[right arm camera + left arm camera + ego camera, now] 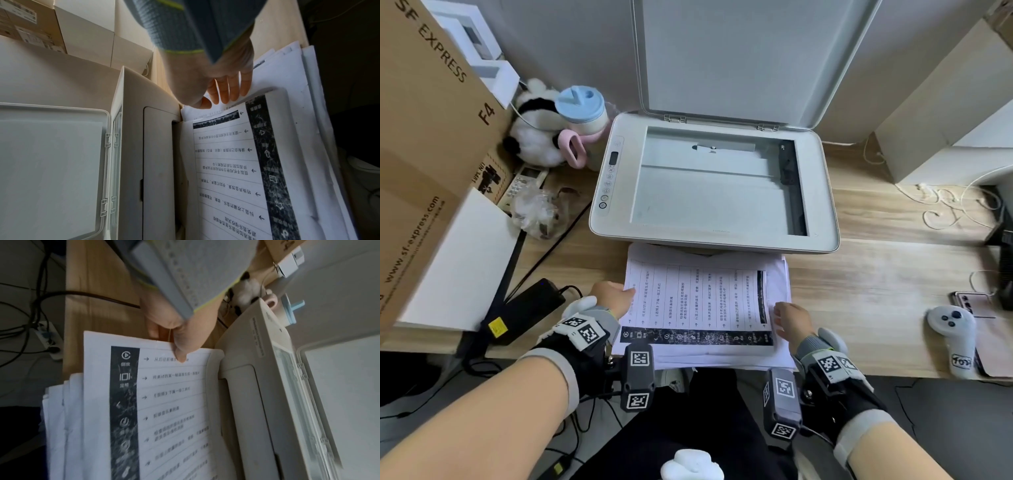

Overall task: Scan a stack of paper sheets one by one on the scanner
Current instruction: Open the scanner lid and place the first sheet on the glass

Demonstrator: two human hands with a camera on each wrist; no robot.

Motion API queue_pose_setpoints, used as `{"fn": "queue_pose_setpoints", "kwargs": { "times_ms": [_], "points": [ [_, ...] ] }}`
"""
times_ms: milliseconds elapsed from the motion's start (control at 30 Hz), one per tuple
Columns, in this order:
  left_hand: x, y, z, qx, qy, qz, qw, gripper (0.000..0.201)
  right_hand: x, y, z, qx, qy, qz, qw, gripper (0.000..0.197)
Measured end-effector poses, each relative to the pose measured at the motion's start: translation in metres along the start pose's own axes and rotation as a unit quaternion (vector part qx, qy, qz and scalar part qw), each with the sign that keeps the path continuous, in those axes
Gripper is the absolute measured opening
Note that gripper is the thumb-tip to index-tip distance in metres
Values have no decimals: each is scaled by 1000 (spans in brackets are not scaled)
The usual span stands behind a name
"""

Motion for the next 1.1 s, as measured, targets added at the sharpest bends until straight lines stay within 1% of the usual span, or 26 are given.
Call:
{"fn": "queue_pose_setpoints", "kwargs": {
  "times_ms": [33, 100, 167, 200, 267, 333, 367, 467, 533, 600, 667, 733, 800, 867, 933, 1000, 1033, 1100],
  "points": [
    [0, -2, -1, 2, -1, -7, 1000, 40, -1, 1, 0, 8, -2, -8, 1000, 10],
    [-1, 1, -4, 14, -1, -54, 998, 49, -2, 2, -1, 27, -7, -21, 999, 12],
    [2, 10, -8, 67, -15, -130, 989, 57, -4, 1, -4, 46, -18, -15, 999, 14],
    [3, 12, -10, 84, -18, -159, 984, 51, -5, 0, -5, 51, -22, -12, 998, 21],
    [1, 11, -11, 94, -7, -173, 980, 30, -4, -2, -5, 68, -25, -11, 997, 33],
    [0, 6, -10, 107, 6, -183, 977, 21, -2, -4, -6, 68, -25, -16, 997, 34],
    [1, 4, -8, 115, 17, -198, 973, 19, 0, -4, -8, 66, -29, -20, 997, 34],
    [9, -1, 5, 123, 66, -252, 958, 24, 12, -7, -21, 52, -48, -26, 997, 27],
    [17, -5, 18, 128, 88, -284, 946, 27, 20, -5, -29, 52, -53, -61, 995, 20],
    [23, -13, 35, 138, 111, -300, 937, 27, 29, -2, -42, 49, -57, -105, 992, 11],
    [34, -26, 59, 146, 146, -313, 927, 20, 38, -5, -60, -15, -63, -123, 990, 7],
    [43, -42, 83, 158, 167, -313, 922, 19, 46, -9, -85, -69, -86, -141, 984, 8],
    [45, -61, 107, 176, 181, -296, 921, 19, 56, -12, -115, -101, -110, -167, 975, 12],
    [46, -78, 131, 190, 203, -280, 919, 21, 62, -12, -143, -113, -129, -184, 968, 13],
    [43, -93, 151, 194, 218, -252, 923, 21, 64, -8, -168, -110, -146, -197, 963, 14],
    [36, -100, 164, 214, 212, -232, 925, 19, 62, -1, -187, -86, -164, -199, 962, 16],
    [33, -100, 166, 230, 197, -226, 926, 20, 61, 2, -192, -68, -171, -194, 964, 15],
    [22, -101, 169, 255, 163, -200, 932, 23, 56, 8, -202, -40, -187, -162, 968, 10]
  ]
}}
Point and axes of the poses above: each hand's wrist, its own x-axis away from the middle knuckle, its own y-axis out of the palm, z = x × y, the point moved 8 cm from there along -x, towards the middle knuckle, and after that the axes turned 15 degrees about -x, right-handed, at the moved point
